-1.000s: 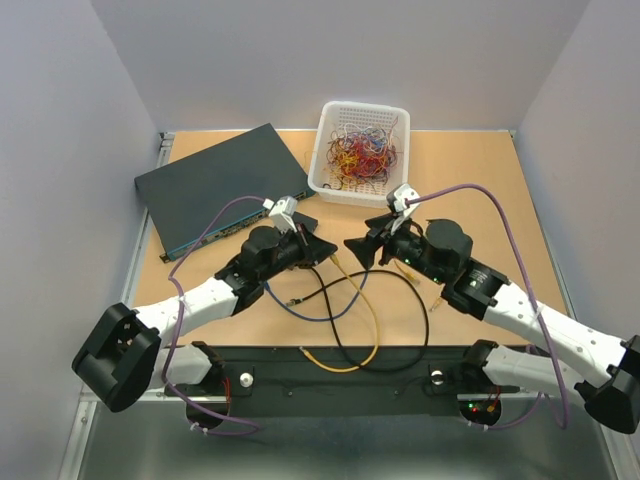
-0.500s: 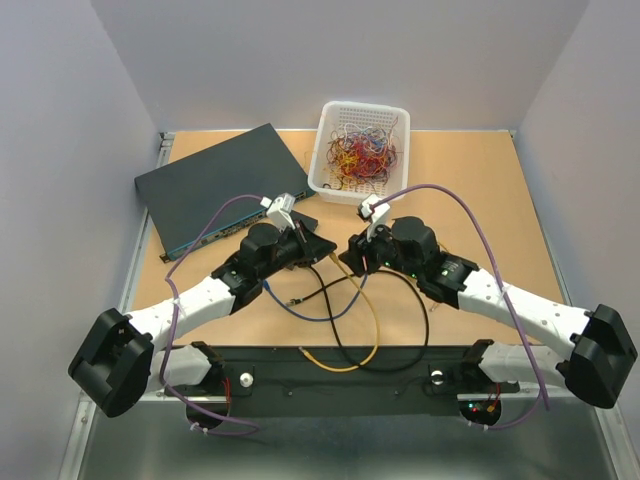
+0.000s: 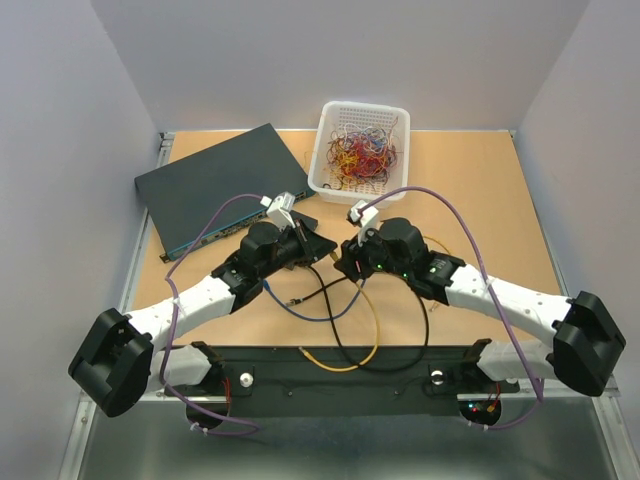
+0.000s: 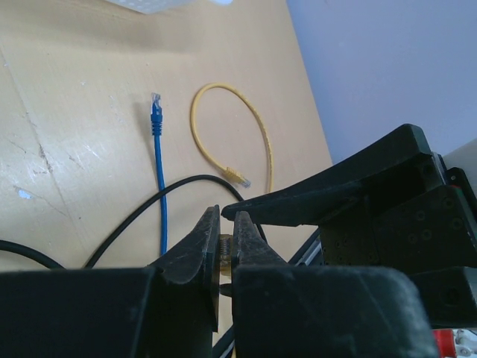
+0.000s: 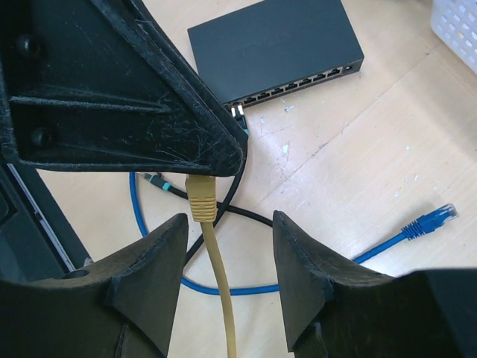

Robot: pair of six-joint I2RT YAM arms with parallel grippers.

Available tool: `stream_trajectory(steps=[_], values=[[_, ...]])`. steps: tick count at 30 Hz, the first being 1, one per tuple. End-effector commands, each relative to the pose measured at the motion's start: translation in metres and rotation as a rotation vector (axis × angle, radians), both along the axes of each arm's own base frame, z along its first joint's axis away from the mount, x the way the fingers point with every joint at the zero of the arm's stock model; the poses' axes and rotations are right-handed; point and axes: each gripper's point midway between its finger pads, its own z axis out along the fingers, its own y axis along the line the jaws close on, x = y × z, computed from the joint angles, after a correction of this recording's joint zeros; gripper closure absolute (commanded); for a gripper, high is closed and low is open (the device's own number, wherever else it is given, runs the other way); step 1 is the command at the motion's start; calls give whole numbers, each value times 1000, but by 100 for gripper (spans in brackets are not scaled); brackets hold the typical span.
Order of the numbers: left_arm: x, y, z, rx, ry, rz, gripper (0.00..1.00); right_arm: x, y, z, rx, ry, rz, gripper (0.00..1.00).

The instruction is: Insert the plug into the switch port

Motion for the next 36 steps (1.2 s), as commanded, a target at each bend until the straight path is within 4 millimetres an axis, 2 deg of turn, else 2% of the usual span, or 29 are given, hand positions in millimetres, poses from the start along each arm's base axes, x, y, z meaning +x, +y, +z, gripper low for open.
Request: stream_trajectory(steps=[1,12,16,23,29,36], values=[[6,-6,30,-59,-60,-2,100,5,16,31,78,-52,16,46],[6,-6,26,-57,-58,-2,100,14,20,37,100,-64,-14,57],[6,-6,25,-56,-56,-2,100,18,19,40,119,-75,-37,64],[5,-7,24,-56,-55,-6,100,18,21,41,140,-77,-38,68],[4,-6,28,-64,-64,-6,100,18,23,30,126,-58,-32,83],[4,-6,33,-72,-72,-5,100,13,22,29,132,-61,-18,99]])
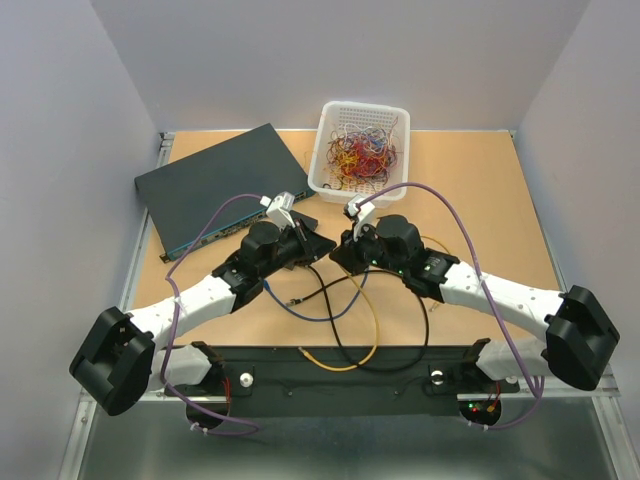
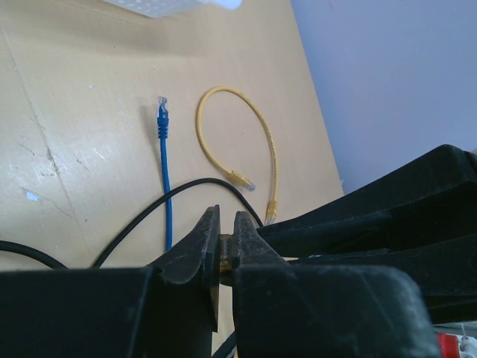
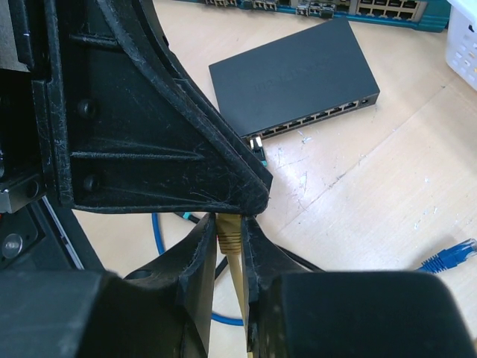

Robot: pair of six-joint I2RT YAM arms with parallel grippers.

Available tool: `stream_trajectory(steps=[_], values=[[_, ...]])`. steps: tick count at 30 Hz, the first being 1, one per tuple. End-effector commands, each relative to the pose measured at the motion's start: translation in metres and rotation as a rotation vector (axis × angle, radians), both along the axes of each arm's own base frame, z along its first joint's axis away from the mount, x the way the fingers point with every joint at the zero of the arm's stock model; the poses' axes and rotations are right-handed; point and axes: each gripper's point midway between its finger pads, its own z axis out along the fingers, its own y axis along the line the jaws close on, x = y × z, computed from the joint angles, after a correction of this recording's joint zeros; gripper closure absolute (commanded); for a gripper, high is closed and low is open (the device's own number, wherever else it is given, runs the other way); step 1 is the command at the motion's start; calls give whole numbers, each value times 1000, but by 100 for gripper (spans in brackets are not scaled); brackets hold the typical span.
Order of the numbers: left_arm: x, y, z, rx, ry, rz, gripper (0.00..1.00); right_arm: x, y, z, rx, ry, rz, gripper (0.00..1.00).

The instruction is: Insert the plug into the switch port

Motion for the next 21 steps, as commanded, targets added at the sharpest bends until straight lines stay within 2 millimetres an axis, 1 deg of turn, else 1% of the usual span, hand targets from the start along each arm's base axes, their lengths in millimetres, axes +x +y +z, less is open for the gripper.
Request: stream_trajectory(steps=[1,2,4,6,7,8,9,11,18,21], values=[[1,-7,35,-75,-77,-22,100,0,5,15,57,-49,12,100],[1,-7,36,-74,-82,-19,95,-2,5,15,61,-49,19,100],[1,-6,37,-74,-86,-20,93,-4,4,14,62,-47,25,100],[1,-6,39,-79,-95,-19,100,-7,2,12,63,-44,29,100],[1,-6,39,-80,-96,-17,100,-7,2,11,61,-44,29,99],[1,-5,39,-80,-96,-16,100,-8,2,9,60,-40,28,84],[1,-6,39,-79,-97,-16,100,-8,1,9,61,-39,28,75],[1,-5,39,-80,-98,-16,100,-8,-1,9,61,-40,20,67],[0,-4,41,-84,-103,-14,100,-6,-6,12,61,-55,-4,65],[0,-4,41,-84,-100,-12,100,-6,-7,15,69,-59,-11,69]])
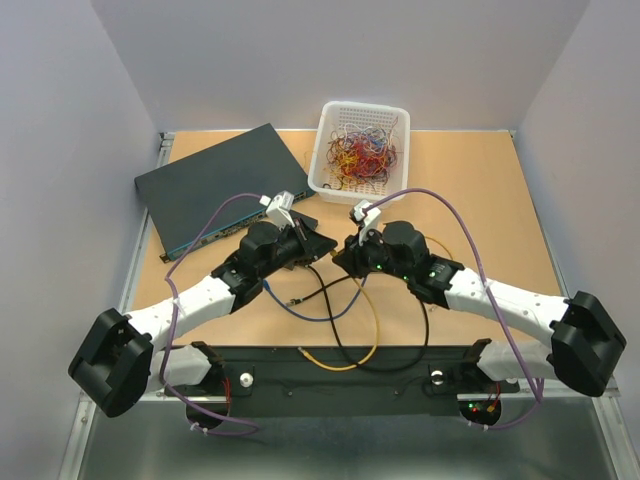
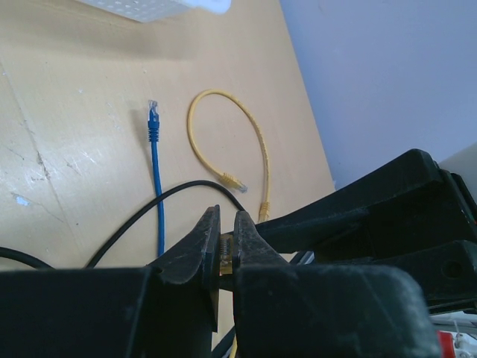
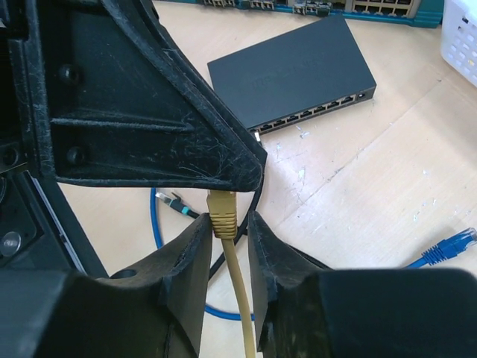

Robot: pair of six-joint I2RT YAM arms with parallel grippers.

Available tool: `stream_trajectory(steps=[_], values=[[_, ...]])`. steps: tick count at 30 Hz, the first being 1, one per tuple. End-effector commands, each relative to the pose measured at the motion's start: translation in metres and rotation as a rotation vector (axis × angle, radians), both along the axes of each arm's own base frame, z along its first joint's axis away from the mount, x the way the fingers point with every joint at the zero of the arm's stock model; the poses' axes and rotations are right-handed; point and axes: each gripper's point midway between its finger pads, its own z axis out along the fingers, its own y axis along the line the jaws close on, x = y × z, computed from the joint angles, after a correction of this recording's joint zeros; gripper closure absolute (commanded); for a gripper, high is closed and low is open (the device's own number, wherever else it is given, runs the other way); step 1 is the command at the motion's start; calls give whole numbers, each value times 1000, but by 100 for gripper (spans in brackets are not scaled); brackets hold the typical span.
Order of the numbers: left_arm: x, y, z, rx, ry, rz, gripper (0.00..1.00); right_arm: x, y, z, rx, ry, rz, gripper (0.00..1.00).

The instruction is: Insert the plug into the switch port

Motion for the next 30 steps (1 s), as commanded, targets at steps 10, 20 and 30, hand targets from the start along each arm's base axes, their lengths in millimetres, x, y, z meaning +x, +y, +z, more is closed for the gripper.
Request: stream_trajectory(steps=[10,20,30], values=[[0,-4,32,-73,-79,-14,100,3,5,20,60,-44,-4,90],[5,8,26,-29,-98,13,29,-1,0,7,46,-28,-13,99],[42,79,5,63,-84,194,20,8,-4,-16,-12,8,-70,99]])
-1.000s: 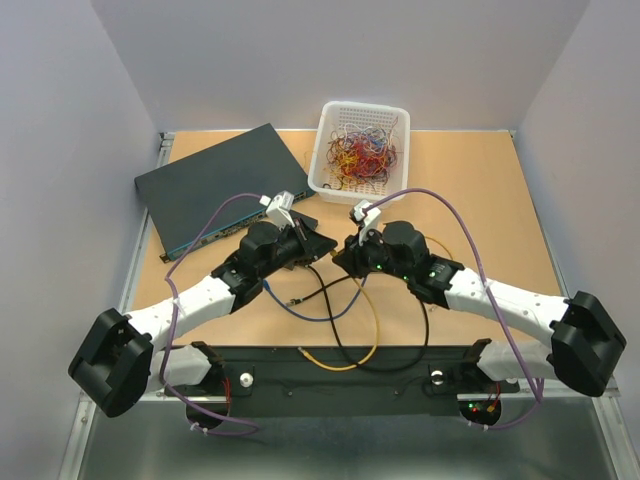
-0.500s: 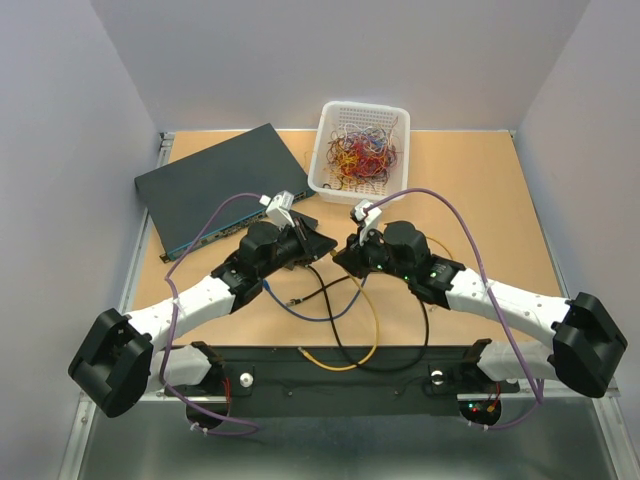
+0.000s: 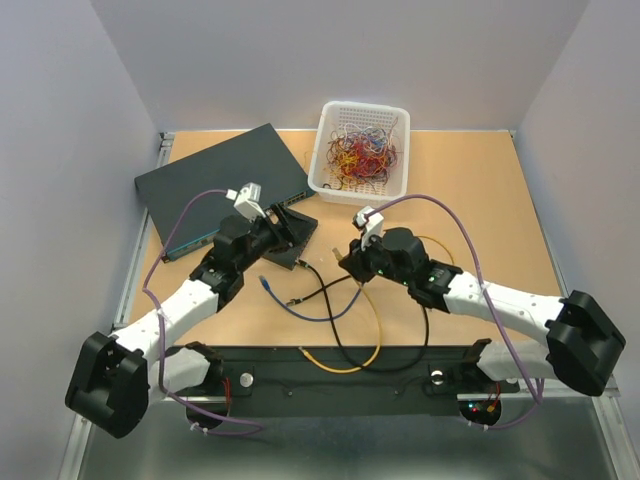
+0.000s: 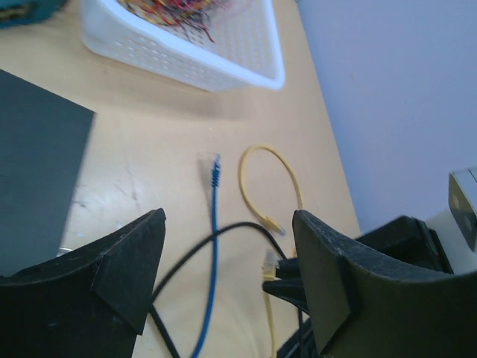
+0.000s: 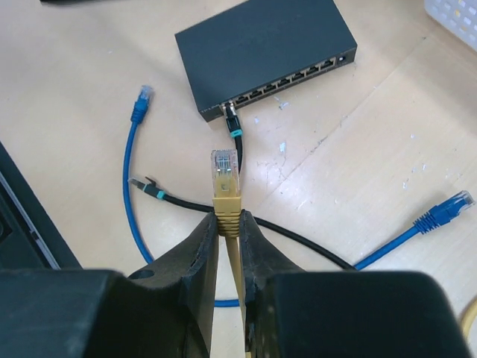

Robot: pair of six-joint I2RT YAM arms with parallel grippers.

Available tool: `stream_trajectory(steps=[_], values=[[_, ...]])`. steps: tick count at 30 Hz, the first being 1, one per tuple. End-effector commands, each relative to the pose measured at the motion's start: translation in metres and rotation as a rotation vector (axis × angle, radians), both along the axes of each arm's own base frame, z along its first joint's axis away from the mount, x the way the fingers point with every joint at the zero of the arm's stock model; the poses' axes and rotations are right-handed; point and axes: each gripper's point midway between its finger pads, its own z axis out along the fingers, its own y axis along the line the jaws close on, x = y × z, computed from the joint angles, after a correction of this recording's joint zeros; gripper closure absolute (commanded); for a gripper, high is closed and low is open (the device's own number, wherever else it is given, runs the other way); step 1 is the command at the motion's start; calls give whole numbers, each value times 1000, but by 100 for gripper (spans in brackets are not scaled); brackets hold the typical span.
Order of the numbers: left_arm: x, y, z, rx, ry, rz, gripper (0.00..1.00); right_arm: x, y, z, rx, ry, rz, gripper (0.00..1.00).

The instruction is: Insert the plug into the switch port

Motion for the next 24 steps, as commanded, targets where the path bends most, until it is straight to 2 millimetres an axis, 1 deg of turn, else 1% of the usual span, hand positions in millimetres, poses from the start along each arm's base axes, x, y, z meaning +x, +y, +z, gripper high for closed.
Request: stream_trajectory(steps=[1,2,3,4,5,6,7,8,9,10,11,13,14,16,17,18,19,20,21,22,23,24], values=[[17,34,-8,55,-14,81,20,13,6,3,6,-13,-42,99],[23,42,-14,80,-11,107,20,19,7,6,-2,-21,-62,100],[27,46,-17,96,-5,126,20,25,5,3,-20,-23,-93,99],[31,51,-19,111,-5,142,18,30,3,-12,-65,-1,-118,100],[37,57,-26,134,5,165,18,36,2,-17,-90,4,-144,100],[44,62,-27,149,6,196,17,46,2,-13,-104,-10,-185,99],[48,66,-30,160,10,212,16,50,1,-20,-138,0,-201,100],[53,70,-39,178,33,226,15,54,1,-37,-183,22,-213,99],[58,73,-43,200,33,241,15,58,1,-42,-204,29,-225,100],[64,74,-42,207,31,249,15,61,4,-47,-218,38,-229,99],[68,75,-53,229,54,248,15,67,9,-55,-243,53,-230,100],[78,80,-58,261,56,263,15,71,13,-67,-291,78,-227,100],[82,82,-70,282,83,264,15,79,20,-74,-311,88,-227,100],[89,86,-76,305,86,276,16,83,25,-82,-345,103,-214,100],[91,87,-88,319,109,275,16,85,30,-92,-375,124,-197,100],[92,88,-92,326,118,275,16,86,32,-87,-374,116,-193,100],[97,89,-92,329,113,284,16,85,36,-97,-388,134,-173,100],[99,90,-102,344,134,283,16,88,40,-96,-390,130,-165,99],[101,90,-105,351,138,280,16,89,42,-97,-390,135,-156,100],[107,89,-104,352,131,281,16,87,45,-103,-397,148,-137,99],[109,88,-115,368,152,271,16,87,47,-105,-398,153,-128,100],[111,87,-119,372,160,266,16,88,50,-106,-399,155,-117,100]])
